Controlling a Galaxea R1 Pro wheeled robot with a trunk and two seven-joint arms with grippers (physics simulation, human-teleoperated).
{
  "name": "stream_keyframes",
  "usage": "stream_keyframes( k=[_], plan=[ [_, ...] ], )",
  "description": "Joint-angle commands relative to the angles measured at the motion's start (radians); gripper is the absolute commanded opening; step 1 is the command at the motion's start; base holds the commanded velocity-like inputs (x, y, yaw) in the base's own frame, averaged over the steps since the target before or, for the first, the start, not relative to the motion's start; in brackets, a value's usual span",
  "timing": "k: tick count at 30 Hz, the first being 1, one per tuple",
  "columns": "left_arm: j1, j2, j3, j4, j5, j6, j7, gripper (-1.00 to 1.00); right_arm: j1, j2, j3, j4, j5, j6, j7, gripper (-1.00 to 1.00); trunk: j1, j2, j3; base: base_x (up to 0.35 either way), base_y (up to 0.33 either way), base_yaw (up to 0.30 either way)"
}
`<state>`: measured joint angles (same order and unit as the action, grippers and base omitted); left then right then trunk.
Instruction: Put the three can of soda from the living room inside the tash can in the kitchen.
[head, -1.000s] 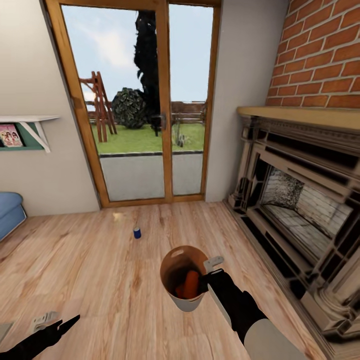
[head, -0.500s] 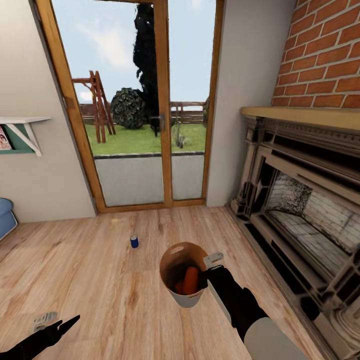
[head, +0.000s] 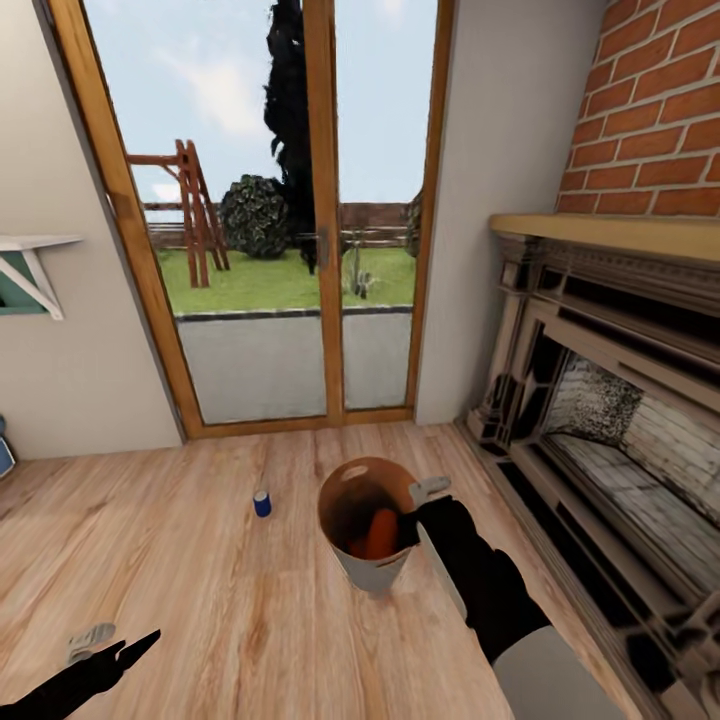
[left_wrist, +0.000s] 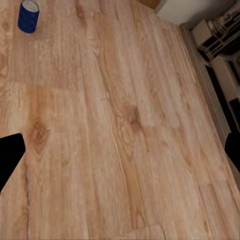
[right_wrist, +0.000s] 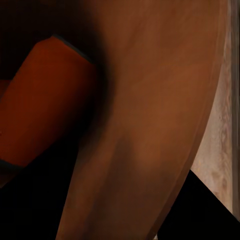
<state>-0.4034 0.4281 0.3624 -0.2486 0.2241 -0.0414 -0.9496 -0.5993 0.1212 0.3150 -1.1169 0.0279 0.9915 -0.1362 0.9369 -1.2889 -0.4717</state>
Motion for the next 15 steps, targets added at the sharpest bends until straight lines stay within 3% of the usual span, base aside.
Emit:
stream_keyframes(
  k=[1,15],
  plan=[
    [0.000,0.000,0.000,0.000,0.000,0.000,0.000,1.00,-0.001,0.000,0.000,-0.034,-0.003,0.006,0.003,-1.00,0.000,0.000,0.000,0.348,0.000,0.000],
    [0.000,-0.005,0.000,0.000,0.000,0.000,0.001,1.00,-0.001,-0.004,-0.003,-0.047,-0.003,0.013,0.003,-1.00,0.000,0.000,0.000,0.348,0.000,0.000]
  ],
)
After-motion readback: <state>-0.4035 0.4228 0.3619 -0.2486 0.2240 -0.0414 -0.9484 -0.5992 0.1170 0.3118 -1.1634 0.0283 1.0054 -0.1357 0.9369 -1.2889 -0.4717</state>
